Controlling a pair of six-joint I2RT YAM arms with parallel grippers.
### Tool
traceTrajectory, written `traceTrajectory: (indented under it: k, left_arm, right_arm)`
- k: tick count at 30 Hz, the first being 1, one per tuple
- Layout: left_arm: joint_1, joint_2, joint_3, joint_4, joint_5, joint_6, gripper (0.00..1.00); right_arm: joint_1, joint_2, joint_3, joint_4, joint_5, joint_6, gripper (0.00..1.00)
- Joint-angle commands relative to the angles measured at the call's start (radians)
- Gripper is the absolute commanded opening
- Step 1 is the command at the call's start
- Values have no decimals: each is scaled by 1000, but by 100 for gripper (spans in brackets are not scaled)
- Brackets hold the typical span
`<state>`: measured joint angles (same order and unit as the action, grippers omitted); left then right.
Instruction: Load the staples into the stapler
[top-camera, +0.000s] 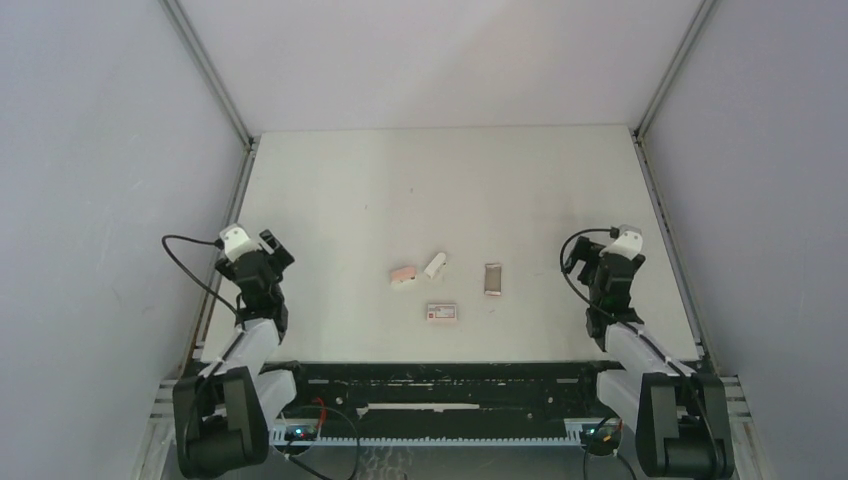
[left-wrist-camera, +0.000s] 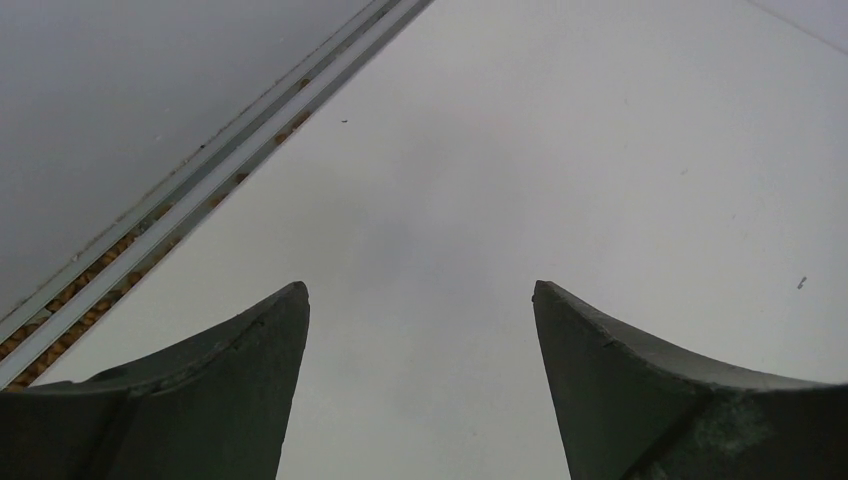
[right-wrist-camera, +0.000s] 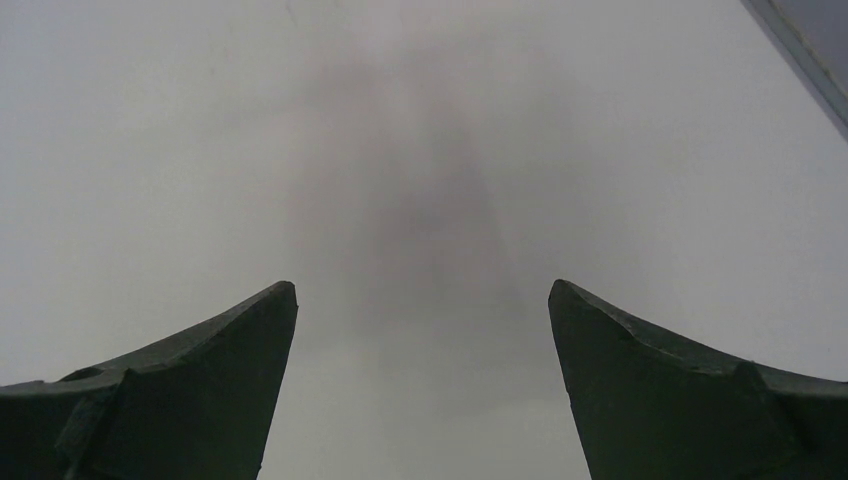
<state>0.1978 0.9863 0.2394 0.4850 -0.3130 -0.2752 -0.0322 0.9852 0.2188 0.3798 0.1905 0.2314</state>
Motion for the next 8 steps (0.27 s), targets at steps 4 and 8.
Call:
traceTrajectory:
  k: [4,8]
  left_arm:
    - [0,65,-14,247,18,56,86]
    - [-1,72,-38,317,-8,51,86]
  right_arm:
    - [17,21,-59,329,63,-70,95]
    - [23,49,-61,376,70,-89,95]
